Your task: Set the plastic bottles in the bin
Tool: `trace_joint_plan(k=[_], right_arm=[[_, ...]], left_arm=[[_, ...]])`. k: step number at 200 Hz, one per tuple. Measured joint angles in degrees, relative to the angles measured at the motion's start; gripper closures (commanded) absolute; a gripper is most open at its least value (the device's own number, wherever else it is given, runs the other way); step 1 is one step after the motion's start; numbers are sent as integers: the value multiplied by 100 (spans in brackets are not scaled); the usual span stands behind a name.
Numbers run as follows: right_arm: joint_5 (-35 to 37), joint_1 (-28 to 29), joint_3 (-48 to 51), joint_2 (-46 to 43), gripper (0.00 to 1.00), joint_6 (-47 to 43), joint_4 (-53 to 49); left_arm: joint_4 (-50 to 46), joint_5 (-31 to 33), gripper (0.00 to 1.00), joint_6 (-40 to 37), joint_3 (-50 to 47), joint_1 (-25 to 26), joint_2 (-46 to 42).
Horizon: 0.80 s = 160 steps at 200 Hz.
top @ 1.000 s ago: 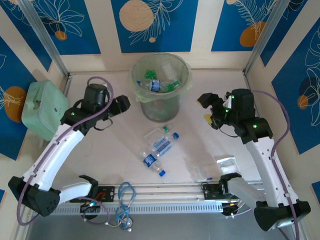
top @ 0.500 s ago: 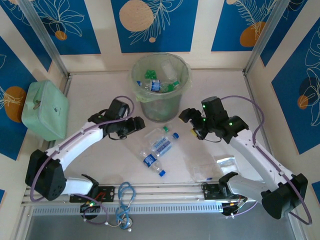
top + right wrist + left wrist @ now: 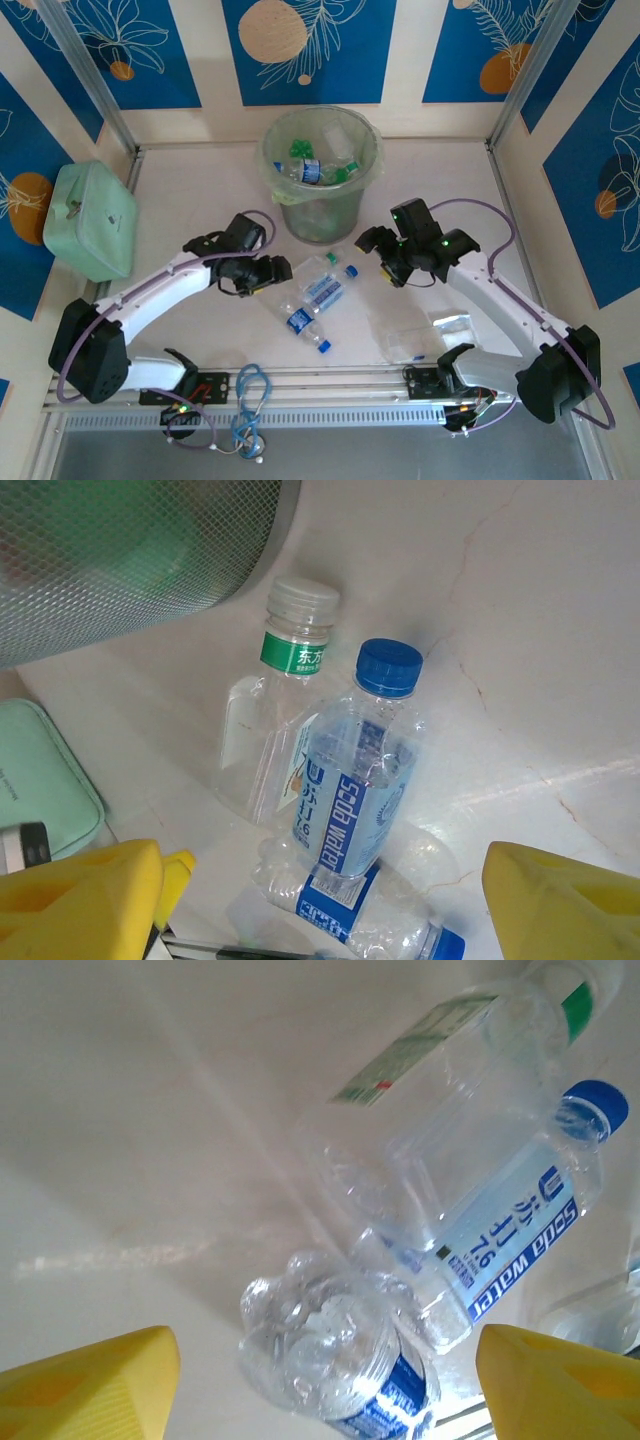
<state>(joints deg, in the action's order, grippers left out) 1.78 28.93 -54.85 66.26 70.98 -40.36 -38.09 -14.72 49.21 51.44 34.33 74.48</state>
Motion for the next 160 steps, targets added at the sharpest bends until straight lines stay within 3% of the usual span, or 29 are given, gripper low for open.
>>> trace_joint_plan(k=[73, 160], right_arm=[[0, 22, 0, 160, 17, 22, -2], [-28, -83, 0, 179, 17, -4, -33]], left_arm=[[-485, -525, 18, 304, 4, 116, 446], [-205, -907, 15, 870, -76, 341, 833]])
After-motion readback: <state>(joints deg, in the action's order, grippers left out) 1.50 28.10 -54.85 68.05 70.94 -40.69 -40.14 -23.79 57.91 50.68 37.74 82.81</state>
